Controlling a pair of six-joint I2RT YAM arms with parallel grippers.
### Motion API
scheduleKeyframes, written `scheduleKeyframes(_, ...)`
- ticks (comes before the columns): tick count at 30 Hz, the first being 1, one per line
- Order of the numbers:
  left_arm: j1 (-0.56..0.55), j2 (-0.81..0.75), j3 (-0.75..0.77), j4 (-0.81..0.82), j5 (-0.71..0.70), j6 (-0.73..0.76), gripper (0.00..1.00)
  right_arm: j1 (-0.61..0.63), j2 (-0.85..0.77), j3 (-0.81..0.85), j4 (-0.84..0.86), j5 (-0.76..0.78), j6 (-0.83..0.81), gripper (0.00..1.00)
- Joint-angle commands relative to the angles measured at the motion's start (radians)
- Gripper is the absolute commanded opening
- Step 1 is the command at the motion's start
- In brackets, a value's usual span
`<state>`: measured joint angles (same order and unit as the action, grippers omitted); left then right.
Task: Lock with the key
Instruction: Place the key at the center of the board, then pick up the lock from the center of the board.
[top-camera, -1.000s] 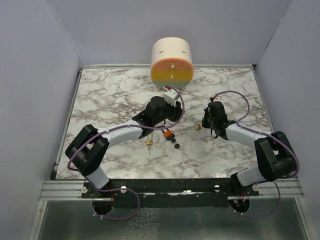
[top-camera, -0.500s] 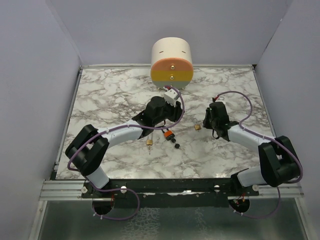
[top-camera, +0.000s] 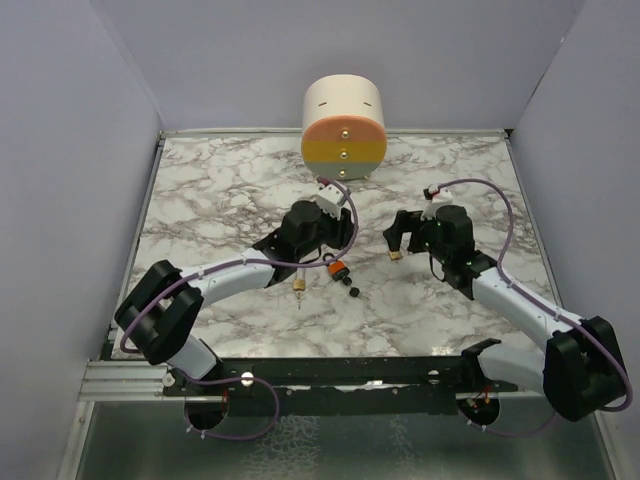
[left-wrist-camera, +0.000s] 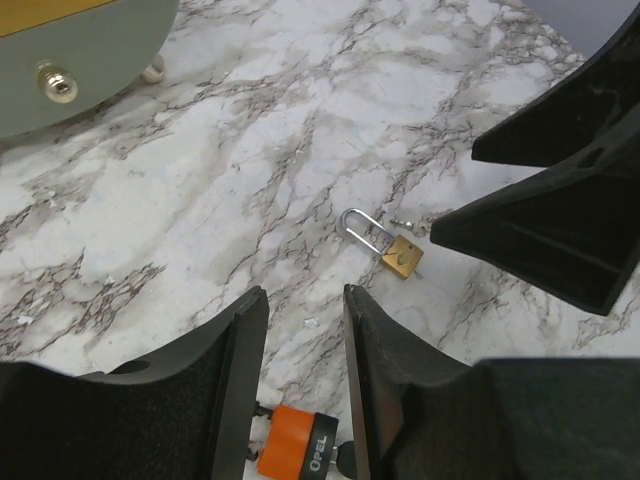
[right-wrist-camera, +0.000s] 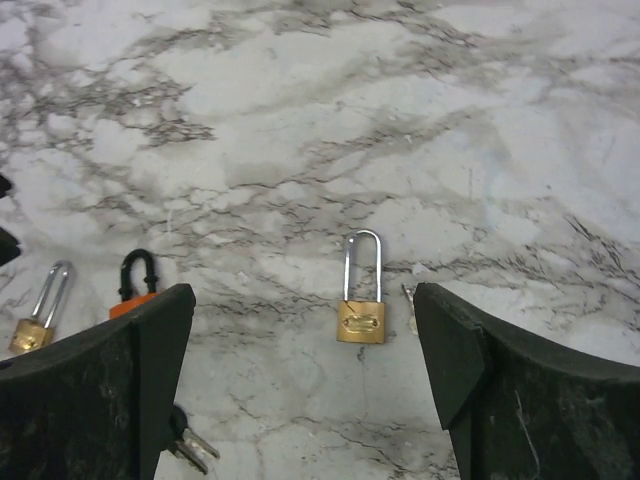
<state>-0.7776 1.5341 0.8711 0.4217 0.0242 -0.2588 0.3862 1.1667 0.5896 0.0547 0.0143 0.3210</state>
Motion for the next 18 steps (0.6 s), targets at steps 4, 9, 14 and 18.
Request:
scheduleKeyframes(4,0.037,-0.138,-0.111,0.000,-0.114,-0.044,0.41,0.024,-0.065,-0.022,0.222,-0.253,-0.087,0.94)
scheduleKeyframes(9,0.073,-0.244,-0.199,-0.001,-0.163,-0.067,0.41,0.023,-0.052,-0.057,0.406,-0.303,-0.051,0.95)
scheduleKeyframes(14,0.139,-0.326,-0.254,-0.030,-0.193,-0.088,0.44,0.057,0.078,0.083,0.291,-0.390,-0.089,0.98)
scheduleKeyframes(18,0.213,-0.374,-0.293,-0.056,-0.180,-0.108,0.43,0.196,0.125,0.118,0.258,-0.195,-0.145,0.99)
